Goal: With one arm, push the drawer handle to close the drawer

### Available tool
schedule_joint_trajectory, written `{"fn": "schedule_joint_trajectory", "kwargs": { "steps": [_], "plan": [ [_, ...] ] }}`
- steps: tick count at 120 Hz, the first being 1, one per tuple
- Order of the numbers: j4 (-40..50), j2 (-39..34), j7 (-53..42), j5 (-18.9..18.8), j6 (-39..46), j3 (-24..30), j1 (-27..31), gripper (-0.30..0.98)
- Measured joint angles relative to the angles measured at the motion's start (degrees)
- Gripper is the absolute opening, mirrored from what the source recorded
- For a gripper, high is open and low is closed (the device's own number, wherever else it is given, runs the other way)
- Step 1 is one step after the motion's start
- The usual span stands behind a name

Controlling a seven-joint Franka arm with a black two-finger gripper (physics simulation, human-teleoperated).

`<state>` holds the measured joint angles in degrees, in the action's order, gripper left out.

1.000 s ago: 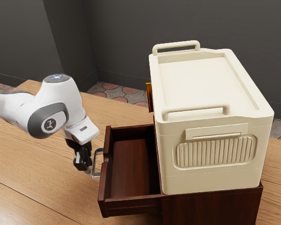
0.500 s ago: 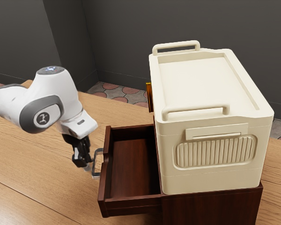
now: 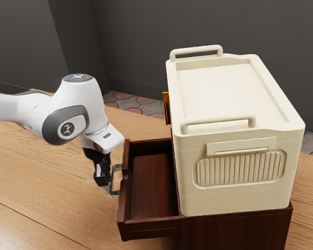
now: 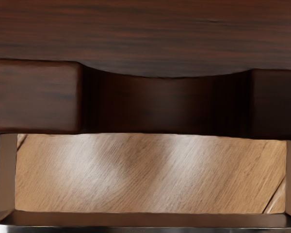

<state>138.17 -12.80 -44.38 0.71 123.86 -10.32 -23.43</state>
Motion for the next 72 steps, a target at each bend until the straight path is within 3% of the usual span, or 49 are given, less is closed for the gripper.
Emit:
{"fn": "schedule_joint_trajectory", "kwargs": {
  "steps": [37,72],
  "plan": [
    [-10.1,9.7,0.8,4.1,0.4,3.9,-0.1,0.09],
    [-13.4,13.3,1.0,7.8,5.2,5.5,-0.6,0.08]
  ]
}}
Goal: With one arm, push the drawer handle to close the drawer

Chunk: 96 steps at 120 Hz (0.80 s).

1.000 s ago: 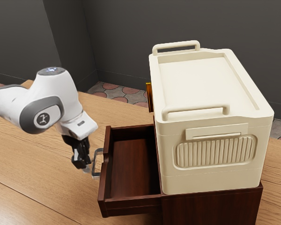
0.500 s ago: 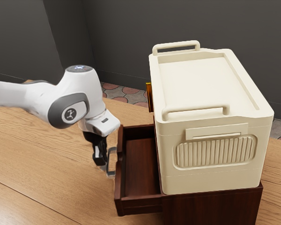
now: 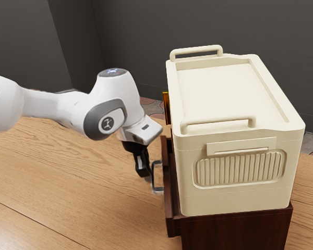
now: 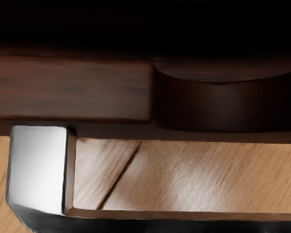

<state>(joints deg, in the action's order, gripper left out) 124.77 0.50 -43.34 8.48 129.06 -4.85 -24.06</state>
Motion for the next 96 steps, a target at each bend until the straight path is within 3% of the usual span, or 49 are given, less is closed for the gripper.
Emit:
{"fn": "schedule_joint_trajectory", "kwargs": {
  "steps": [51,70,79,96],
  "plan": [
    [0.3,1.3,-1.3,6.1,7.6,2.1,1.0,0.08],
    [7.1,-4.3,-1.9,8.8,8.2,1.3,1.2,0.11],
    [4.6,-4.9,0.3,8.9,2.9,-2.5,0.2,0.26],
    [-15.0,-4.9,7.9,6.6,-15.2,-8.0,10.8,0.47]
  ]
}}
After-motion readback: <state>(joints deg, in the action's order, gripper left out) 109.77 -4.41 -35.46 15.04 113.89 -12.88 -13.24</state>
